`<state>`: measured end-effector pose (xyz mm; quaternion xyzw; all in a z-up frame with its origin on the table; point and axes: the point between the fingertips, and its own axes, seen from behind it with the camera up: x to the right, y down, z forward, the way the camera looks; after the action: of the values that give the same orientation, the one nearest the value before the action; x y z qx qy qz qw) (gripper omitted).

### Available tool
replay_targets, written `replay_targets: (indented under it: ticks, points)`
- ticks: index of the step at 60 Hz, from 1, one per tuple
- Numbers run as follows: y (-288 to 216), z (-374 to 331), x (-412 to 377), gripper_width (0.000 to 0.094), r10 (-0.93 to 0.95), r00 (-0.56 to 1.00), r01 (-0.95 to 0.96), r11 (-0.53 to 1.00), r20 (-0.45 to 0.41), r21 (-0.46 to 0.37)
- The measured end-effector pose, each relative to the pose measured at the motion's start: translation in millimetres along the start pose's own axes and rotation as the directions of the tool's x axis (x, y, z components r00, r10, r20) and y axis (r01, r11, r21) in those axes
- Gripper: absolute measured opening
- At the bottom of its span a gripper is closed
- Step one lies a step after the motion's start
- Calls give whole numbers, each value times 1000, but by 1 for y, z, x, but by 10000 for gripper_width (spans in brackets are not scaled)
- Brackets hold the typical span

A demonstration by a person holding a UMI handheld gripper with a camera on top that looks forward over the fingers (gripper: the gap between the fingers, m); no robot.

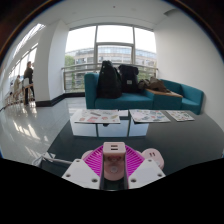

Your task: Unplug charger

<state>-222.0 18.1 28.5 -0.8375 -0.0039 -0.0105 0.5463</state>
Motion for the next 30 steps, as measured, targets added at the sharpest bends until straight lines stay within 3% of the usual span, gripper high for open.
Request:
replay_targets:
  ticks: [14,15,18,20,23,26,30]
  points:
    - [-15,-9,-5,154,45,998,-44,999,41,-23]
    - [-32,-13,-4,154,68,996,-69,998,60,15]
    - [-122,-39,11,152,26,996,-46,971,88,236]
    - [-187,-64,37,152,-51,999,41,924,17,381]
    - [-265,-94,75,151,-59,998,66,861,-29,504]
    - [-289,-112,99,151,-25,1000,26,847,-8,531]
    - [-281,-116,148,157,8,999,13,868,-40,496]
